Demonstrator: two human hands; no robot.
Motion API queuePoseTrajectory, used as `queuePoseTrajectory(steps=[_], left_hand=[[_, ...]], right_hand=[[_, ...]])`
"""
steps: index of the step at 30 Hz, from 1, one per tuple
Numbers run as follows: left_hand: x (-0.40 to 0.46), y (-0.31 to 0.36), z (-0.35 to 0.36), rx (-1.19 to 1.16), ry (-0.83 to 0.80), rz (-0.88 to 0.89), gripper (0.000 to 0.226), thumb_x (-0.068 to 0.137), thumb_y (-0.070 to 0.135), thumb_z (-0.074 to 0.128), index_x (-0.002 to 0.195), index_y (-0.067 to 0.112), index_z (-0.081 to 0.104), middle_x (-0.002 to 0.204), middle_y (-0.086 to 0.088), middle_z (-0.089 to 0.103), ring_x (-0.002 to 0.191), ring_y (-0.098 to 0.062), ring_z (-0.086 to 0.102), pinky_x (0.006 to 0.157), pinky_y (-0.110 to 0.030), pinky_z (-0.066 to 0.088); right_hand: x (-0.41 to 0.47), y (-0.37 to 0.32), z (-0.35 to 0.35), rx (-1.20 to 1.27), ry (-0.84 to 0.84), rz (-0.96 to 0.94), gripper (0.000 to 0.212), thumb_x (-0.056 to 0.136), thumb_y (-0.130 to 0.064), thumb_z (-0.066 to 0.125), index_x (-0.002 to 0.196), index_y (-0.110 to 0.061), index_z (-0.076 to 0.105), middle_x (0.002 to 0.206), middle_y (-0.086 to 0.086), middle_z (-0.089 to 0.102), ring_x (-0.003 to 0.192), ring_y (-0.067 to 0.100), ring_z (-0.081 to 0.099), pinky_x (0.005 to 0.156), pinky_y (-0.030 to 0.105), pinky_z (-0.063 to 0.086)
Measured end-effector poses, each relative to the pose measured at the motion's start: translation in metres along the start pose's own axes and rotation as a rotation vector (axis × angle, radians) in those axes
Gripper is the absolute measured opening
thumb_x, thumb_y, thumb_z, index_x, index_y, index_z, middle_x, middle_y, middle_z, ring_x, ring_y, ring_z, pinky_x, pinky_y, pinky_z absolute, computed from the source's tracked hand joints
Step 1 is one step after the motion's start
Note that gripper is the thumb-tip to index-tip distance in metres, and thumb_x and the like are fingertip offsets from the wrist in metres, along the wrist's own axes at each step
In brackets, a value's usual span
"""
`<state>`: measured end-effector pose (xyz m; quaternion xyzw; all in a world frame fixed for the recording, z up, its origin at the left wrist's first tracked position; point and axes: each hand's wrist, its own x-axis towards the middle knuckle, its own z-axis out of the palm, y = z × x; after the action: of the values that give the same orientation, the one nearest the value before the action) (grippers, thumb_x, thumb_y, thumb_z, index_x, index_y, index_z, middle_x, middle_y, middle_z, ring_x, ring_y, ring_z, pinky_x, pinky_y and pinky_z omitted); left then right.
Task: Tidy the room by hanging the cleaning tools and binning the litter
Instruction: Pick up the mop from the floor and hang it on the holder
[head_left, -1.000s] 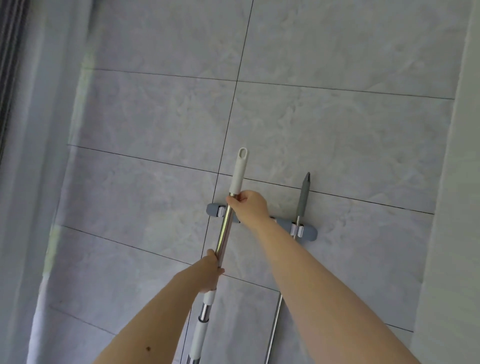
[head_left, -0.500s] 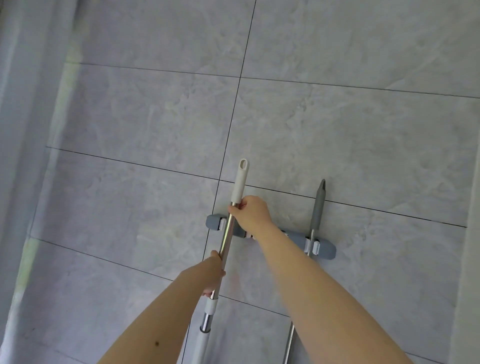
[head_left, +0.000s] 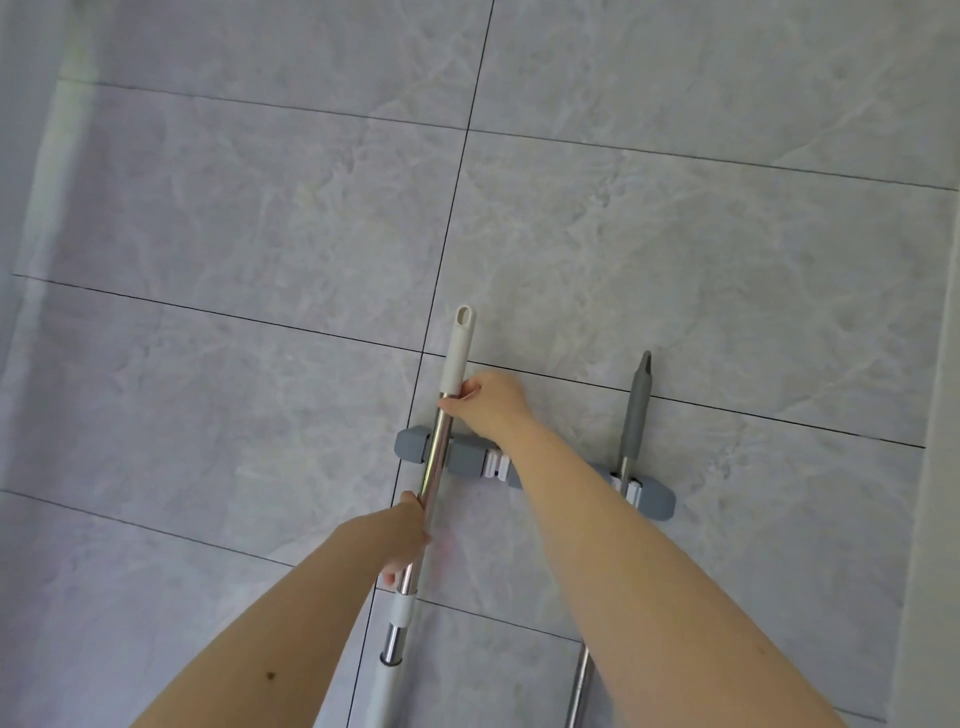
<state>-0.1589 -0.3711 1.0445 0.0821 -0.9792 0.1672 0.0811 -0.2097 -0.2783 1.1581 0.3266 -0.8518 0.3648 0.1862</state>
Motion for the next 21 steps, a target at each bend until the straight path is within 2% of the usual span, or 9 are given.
queuePoseTrajectory(steps=[2,5,7,8,10,11,14,17,21], left_hand=[[-0.004,0.003,-0.004,0.065,-0.046,0.015,0.047,0.1,0.037,0.041,0.145,0.021,0.04,0.156,0.007,0.026,0.126,-0.021,0.048,0.095,-0.032,0.034],[-0.001,0.001,0.001,0.044,-0.15,0.038,0.045,0.101,0.03,0.041,0.145,0.022,0.036,0.152,0.009,0.036,0.13,-0.021,0.046,0.086,-0.028,0.032],[0.002,-0.003,0.006,-0.165,-0.197,-0.018,0.046,0.102,0.019,0.034,0.148,0.019,0.027,0.147,0.009,0.046,0.127,-0.017,0.05,0.069,-0.019,0.033],[0.005,-0.004,0.006,-0.369,-0.171,-0.106,0.048,0.102,0.019,0.035,0.148,0.015,0.024,0.141,0.005,0.053,0.112,-0.016,0.06,0.066,-0.018,0.038],[0.004,-0.004,0.007,-0.563,-0.119,-0.189,0.054,0.099,0.024,0.044,0.146,0.008,0.023,0.126,-0.007,0.064,0.07,-0.014,0.062,0.069,-0.025,0.054],[0.005,-0.004,0.009,-0.585,-0.097,-0.19,0.056,0.098,0.026,0.046,0.145,0.006,0.024,0.121,-0.01,0.065,0.064,-0.015,0.059,0.071,-0.029,0.057],[0.007,-0.005,0.014,-0.565,-0.176,-0.135,0.047,0.099,0.022,0.041,0.142,0.007,0.028,0.126,-0.012,0.063,0.077,-0.02,0.059,0.084,-0.033,0.055],[0.006,-0.006,0.015,-0.649,-0.261,-0.143,0.031,0.1,0.013,0.035,0.13,0.007,0.03,0.128,-0.015,0.06,0.081,-0.024,0.059,0.085,-0.033,0.052],[0.003,-0.006,0.013,-0.577,-0.228,-0.102,0.045,0.1,0.008,0.034,0.144,0.007,0.025,0.125,-0.008,0.062,0.074,-0.018,0.06,0.092,-0.029,0.051]], right_hand=[[0.001,0.0,0.003,-0.015,0.009,0.004,0.035,0.081,-0.027,0.071,0.052,-0.023,0.051,0.055,-0.005,0.051,0.054,0.012,0.049,0.051,0.024,0.037],[0.002,0.002,0.008,-0.013,0.012,0.014,0.028,0.081,-0.029,0.071,0.06,-0.02,0.054,0.065,-0.001,0.055,0.068,0.019,0.055,0.065,0.03,0.045],[0.003,0.002,0.01,-0.015,-0.002,0.017,0.025,0.082,-0.031,0.07,0.066,-0.017,0.057,0.061,-0.004,0.051,0.07,0.02,0.055,0.066,0.031,0.044],[0.004,0.002,0.01,-0.015,-0.008,0.018,0.023,0.082,-0.032,0.07,0.07,-0.015,0.059,0.061,-0.005,0.051,0.07,0.019,0.055,0.066,0.031,0.044],[0.004,0.001,0.012,-0.015,-0.02,0.025,0.022,0.082,-0.033,0.07,0.081,-0.012,0.065,0.065,-0.003,0.054,0.071,0.019,0.057,0.067,0.032,0.047],[0.004,0.0,0.012,-0.016,-0.026,0.029,0.023,0.082,-0.033,0.07,0.086,-0.01,0.067,0.068,-0.001,0.056,0.072,0.019,0.058,0.069,0.032,0.048],[0.005,-0.001,0.012,-0.022,-0.058,0.042,0.031,0.082,-0.033,0.07,0.096,-0.006,0.069,0.076,0.004,0.062,0.072,0.02,0.06,0.077,0.034,0.052],[0.006,-0.002,0.012,-0.035,-0.073,0.045,0.034,0.082,-0.035,0.071,0.099,-0.005,0.069,0.091,0.011,0.07,0.08,0.022,0.065,0.087,0.039,0.055],[0.006,-0.003,0.01,-0.032,-0.098,0.062,0.037,0.081,-0.036,0.071,0.103,-0.006,0.069,0.099,0.012,0.073,0.092,0.026,0.071,0.09,0.043,0.055]])
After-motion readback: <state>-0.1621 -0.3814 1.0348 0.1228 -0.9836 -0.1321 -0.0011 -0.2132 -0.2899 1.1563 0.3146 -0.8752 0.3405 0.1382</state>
